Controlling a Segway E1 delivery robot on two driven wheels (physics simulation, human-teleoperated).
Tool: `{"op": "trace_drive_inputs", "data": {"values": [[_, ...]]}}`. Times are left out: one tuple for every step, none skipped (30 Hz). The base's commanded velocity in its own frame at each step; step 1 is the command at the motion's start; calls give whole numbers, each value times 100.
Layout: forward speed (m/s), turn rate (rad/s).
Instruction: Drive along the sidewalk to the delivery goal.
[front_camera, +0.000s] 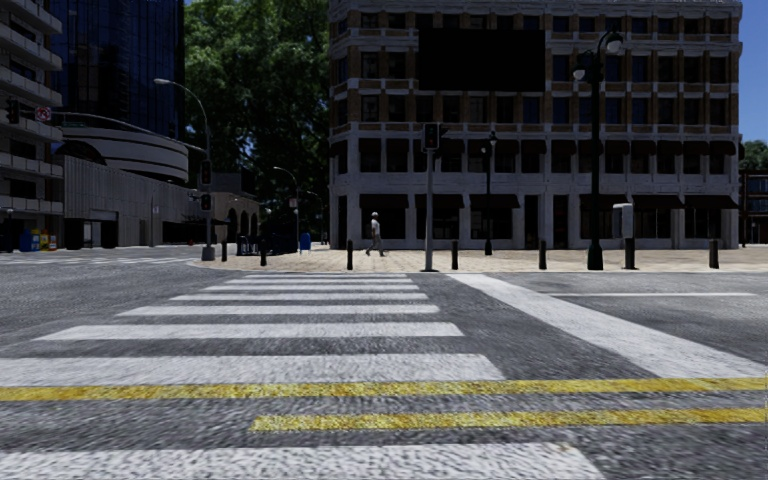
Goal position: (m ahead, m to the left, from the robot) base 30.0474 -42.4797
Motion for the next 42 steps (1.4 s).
{"op": "trace_drive_inputs", "data": {"values": [[200, 18], [200, 16], [200, 16], [200, 10], [200, 8], [200, 7], [200, 7], [200, 7], [200, 7], [200, 10], [200, 10], [200, 11], [200, 13], [200, 13], [200, 13], [200, 14], [200, 14], [200, 14], [200, 14], [200, 14], [200, 14], [200, 14], [200, 14], [200, 14], [200, 14], [200, 14], [200, 14], [200, 14], [200, 14], [200, 14], [200, 14], [200, 14], [200, 14], [200, 14], [200, 12], [200, 2], [200, 0], [200, 0], [200, 0], [200, 0], [200, 0], [200, 0]]}}
